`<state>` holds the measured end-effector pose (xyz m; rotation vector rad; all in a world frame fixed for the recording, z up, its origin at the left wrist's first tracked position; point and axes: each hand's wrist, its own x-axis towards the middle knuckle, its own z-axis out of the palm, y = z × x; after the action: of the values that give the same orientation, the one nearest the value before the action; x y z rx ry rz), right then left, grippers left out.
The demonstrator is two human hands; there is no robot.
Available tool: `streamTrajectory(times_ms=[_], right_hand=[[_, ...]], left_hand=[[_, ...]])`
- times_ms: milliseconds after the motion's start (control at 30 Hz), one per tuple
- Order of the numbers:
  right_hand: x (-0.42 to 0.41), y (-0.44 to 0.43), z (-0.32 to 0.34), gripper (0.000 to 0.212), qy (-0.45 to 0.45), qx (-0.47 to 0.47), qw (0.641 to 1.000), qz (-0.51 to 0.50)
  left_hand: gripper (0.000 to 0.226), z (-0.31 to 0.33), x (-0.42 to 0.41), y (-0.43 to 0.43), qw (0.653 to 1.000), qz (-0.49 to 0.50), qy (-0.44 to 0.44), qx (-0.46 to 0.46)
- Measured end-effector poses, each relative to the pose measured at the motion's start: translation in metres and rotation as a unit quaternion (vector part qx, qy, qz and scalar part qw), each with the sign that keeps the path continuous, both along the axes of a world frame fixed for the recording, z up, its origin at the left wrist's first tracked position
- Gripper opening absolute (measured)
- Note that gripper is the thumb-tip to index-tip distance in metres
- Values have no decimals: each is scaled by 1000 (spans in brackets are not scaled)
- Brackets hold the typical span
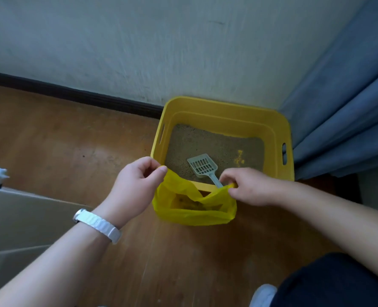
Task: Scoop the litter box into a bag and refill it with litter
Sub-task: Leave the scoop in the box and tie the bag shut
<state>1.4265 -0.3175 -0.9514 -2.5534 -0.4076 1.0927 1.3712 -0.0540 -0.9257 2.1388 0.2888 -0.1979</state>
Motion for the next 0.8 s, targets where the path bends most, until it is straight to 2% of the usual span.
streamTrajectory(times_ms=[100,200,300,467,633,733,800], right_hand=[[8,4,22,22,-79,-70,994,12],[3,16,40,10,-109,38,989,-95],[-3,35,53,13,-124,149,967,-163],[-10,54,72,21,-185,240,940,-155],[-9,58,83,21,-251,304,909,-134],[-5,67,77,20,-247,342,890,-172],[-5,76,72,20,-233,350,892,-169]], left_hand=[[19,8,1,-9,999,15,-30,-16],[21,12,8,-8,992,-23,-66,-104],[21,17,15,-10,979,-54,-69,-184],[22,20,13,-18,966,-75,-41,-242],[15,23,8,-15,945,-81,-6,-317],[15,24,1,-12,950,-100,-12,-297],[12,24,-2,-11,951,-105,-8,-291]])
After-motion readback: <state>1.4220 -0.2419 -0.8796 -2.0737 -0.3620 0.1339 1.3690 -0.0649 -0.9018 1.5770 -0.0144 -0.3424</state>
